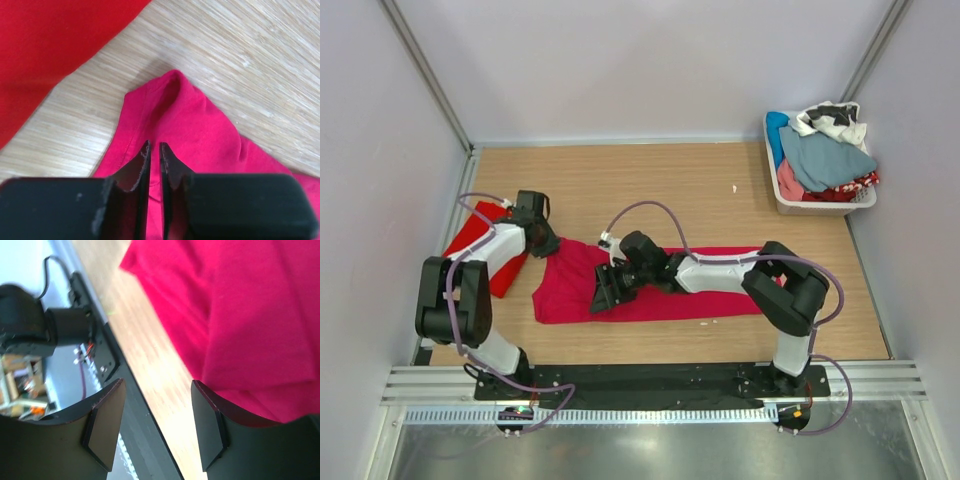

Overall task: Fold and stack the t-shirts
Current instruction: Fold the tshirt

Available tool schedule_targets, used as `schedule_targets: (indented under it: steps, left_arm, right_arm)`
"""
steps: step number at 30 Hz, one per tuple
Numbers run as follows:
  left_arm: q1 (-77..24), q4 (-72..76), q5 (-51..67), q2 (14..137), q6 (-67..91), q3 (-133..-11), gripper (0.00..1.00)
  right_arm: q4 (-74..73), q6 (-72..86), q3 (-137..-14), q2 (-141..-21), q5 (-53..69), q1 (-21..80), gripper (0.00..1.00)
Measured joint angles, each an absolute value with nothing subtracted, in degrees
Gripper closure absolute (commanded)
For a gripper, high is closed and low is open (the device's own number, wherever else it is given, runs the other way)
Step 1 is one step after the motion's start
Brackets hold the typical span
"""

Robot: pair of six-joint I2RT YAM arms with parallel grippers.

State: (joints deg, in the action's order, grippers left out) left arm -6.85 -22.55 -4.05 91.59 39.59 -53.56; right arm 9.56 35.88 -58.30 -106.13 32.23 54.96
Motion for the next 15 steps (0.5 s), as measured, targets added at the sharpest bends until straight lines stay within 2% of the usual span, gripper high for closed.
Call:
schedule_targets:
  steps: [5, 10, 15]
  left_arm:
    - [-6.9, -22.7, -4.3, 88.8, 39.8, -51.8, 0.73]
    - [-6.9, -23.2, -5.3, 84.3, 40.1, -49.8, 0.72]
    - [-7.2, -23.5, -5.1, 80.7, 40.3, -49.1, 0.74]
  right_arm:
    - [1.8, 34.7, -60.9, -102.5, 22.5, 55.0, 0.41]
    - [-2.3, 34.2, -61.3, -100.6, 14.8, 54.9, 0.43]
    - [-4.0, 34.0, -62.8, -103.5, 12.0, 54.9, 0.46]
